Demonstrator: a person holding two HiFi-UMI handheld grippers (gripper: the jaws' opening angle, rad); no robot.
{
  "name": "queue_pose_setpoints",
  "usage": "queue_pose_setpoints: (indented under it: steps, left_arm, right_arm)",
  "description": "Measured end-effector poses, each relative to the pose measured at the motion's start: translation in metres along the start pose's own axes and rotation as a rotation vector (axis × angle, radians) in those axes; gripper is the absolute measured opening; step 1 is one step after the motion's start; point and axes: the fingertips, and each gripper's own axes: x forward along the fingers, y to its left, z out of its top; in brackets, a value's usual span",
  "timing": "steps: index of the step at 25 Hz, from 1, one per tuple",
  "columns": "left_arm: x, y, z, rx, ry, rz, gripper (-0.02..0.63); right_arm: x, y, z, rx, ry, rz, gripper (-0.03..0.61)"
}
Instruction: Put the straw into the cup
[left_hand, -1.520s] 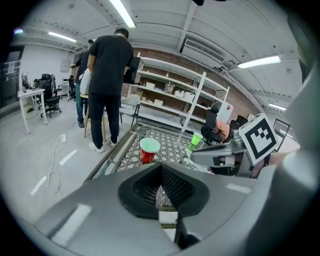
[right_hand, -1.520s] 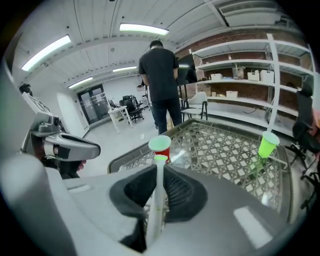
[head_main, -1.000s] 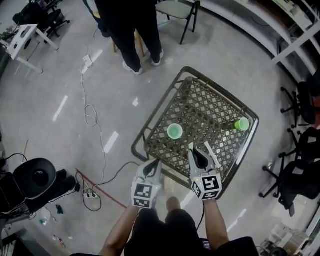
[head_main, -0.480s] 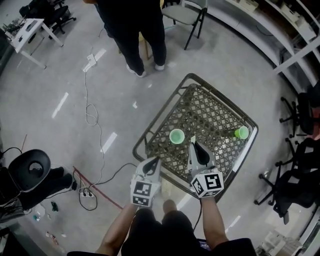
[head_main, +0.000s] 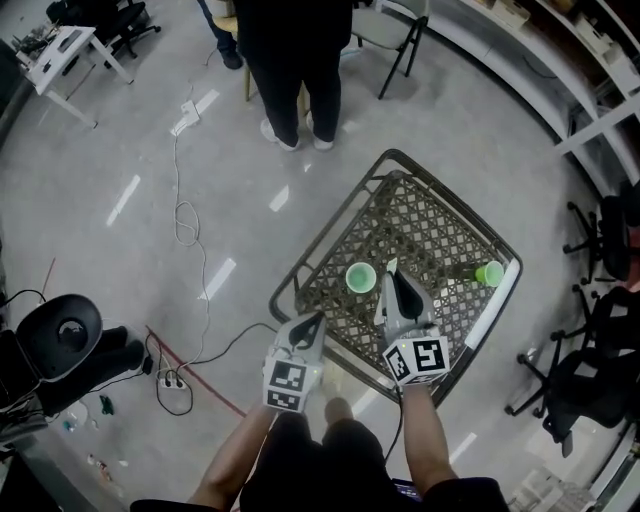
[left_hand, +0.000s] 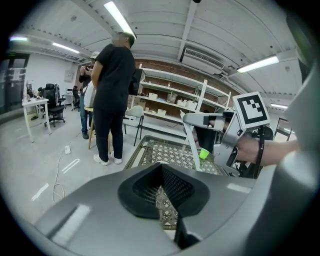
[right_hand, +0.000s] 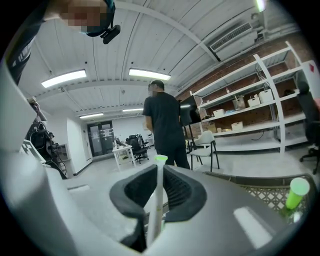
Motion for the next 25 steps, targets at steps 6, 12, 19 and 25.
queue_pose_setpoints:
  steps: [6,12,19,25]
  left_arm:
    - [0.014,0.007,-0.01,-0.009,0.021,-0.011,0.006]
    - [0.027,0.019,-0.019,-0.024,0.039,-0.017,0.006]
    - [0.044,0.025,-0.028,-0.037,0.06,-0.018,0.006]
    - [0.05,0.033,-0.043,-0.052,0.076,-0.015,0.006]
  right_arm:
    - [0.024,-0.004,-0.008,0.002,-0.014,0.009,0.041]
    - [0.044,-0.013,-0.017,0.013,-0.03,-0.004,0.04]
    - [0.063,-0.028,-0.024,0.018,-0.042,-0.012,0.04]
    - [0.073,-0.032,-0.036,0.032,-0.064,-0.025,0.041]
